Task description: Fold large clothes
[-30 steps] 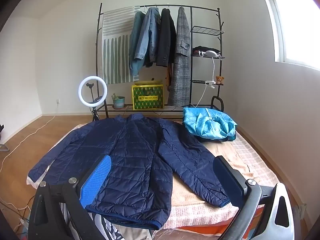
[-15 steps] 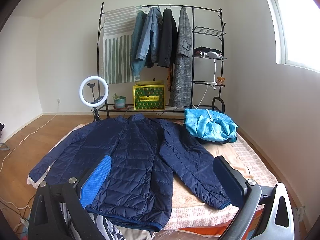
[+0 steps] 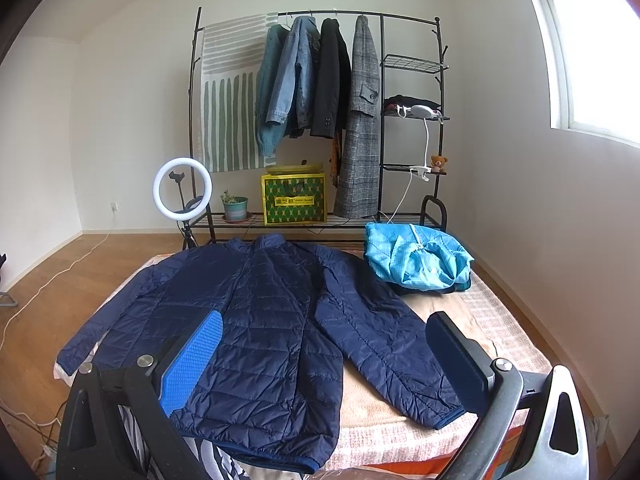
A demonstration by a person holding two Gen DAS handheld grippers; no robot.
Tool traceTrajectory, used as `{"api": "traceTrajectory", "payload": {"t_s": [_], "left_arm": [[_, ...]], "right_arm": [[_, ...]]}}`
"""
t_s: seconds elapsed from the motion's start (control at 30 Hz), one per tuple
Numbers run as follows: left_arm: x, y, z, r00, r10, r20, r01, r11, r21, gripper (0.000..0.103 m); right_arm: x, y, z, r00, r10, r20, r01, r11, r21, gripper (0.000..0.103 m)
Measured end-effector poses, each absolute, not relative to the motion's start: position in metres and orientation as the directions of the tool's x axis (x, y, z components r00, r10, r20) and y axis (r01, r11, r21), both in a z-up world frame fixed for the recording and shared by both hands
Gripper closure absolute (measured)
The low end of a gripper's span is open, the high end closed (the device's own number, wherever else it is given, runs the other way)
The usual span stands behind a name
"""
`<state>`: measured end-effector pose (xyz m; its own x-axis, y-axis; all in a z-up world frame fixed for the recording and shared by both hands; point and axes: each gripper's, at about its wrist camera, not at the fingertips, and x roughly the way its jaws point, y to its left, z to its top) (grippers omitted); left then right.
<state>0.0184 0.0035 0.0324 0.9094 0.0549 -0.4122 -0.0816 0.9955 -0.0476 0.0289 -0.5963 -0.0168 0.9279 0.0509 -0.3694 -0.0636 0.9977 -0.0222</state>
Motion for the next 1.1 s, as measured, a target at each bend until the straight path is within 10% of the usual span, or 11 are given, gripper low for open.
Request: {"api": "traceTrajectory", "payload": {"t_s": [1.1], "left_arm": [[0.0193,0.0069,0.0310,0.912,0.068,-0.405,-0.097,0.994,-0.050,0.000]], "right_arm": [[0.0315,-0.5948,-0.0205,0.921,0.065,-0.385,-0.071,0.997,0.000,0.000]]}}
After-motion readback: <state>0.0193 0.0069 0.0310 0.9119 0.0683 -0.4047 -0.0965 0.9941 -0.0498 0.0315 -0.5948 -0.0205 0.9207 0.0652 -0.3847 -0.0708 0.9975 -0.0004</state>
